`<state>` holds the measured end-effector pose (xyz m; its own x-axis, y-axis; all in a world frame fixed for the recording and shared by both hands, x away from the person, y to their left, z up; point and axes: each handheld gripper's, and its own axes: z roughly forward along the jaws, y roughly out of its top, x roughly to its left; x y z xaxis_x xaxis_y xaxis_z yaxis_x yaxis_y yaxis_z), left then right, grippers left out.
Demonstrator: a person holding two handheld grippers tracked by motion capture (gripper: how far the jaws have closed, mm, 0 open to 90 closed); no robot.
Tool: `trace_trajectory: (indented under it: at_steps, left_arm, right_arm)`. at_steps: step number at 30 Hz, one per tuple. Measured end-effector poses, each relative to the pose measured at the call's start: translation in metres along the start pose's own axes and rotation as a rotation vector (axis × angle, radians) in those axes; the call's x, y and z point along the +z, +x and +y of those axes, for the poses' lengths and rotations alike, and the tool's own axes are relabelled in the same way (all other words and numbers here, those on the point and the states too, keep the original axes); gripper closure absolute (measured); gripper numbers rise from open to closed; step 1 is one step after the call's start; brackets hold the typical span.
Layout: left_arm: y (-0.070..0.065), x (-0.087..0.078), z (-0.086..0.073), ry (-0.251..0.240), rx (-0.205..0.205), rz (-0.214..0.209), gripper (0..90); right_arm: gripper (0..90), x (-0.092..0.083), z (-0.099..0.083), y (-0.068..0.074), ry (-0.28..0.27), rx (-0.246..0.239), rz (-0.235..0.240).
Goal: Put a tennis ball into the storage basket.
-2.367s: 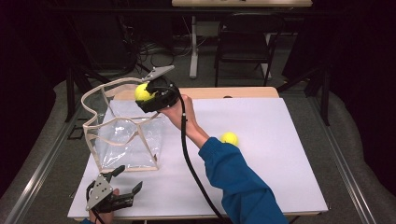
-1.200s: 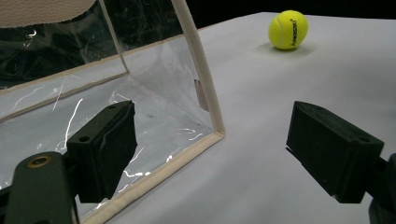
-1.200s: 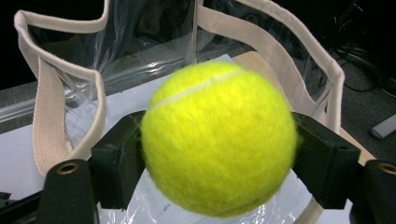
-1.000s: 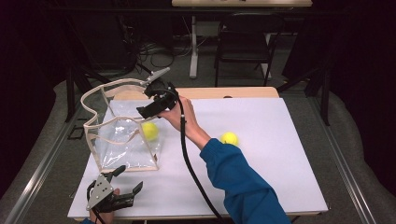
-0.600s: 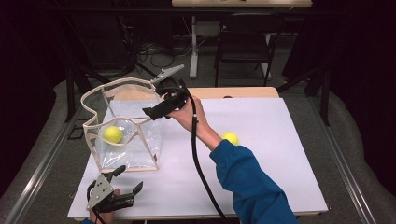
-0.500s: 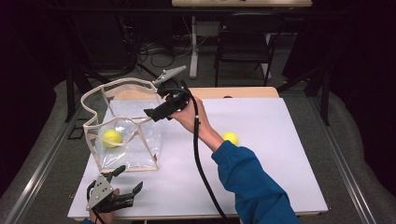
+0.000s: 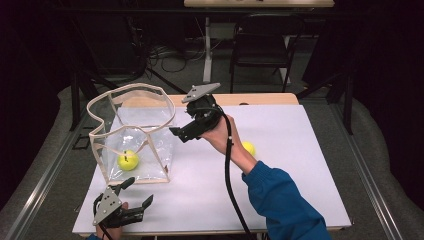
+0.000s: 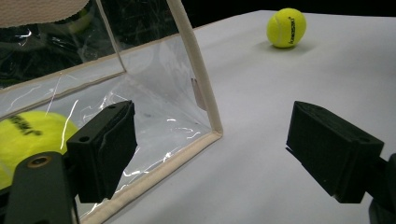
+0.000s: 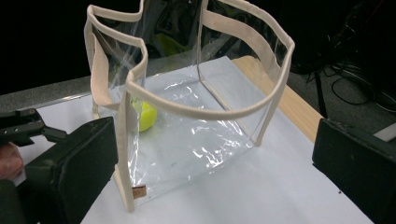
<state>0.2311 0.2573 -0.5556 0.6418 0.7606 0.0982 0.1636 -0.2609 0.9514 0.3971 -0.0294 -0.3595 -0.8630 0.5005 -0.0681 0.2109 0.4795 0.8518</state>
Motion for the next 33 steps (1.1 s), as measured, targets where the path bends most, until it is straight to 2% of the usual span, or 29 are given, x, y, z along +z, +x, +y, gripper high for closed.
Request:
trace_trajectory:
  at_steps: [10, 21, 33]
  left_arm:
    - [0.000, 0.000, 0.000, 0.001, 0.001, 0.001, 15.8]
    - [0.000, 0.000, 0.000, 0.001, 0.001, 0.002, 15.8]
    - [0.000, 0.000, 0.000, 0.001, 0.001, 0.003, 15.8]
  right_arm:
    - [0.0, -0.012, -0.022, -0.001, 0.021, -0.002, -0.013]
    - [0.0, -0.013, -0.047, -0.002, 0.058, 0.005, -0.010]
    - [0.0, -0.014, -0.074, -0.008, 0.071, 0.044, 0.004]
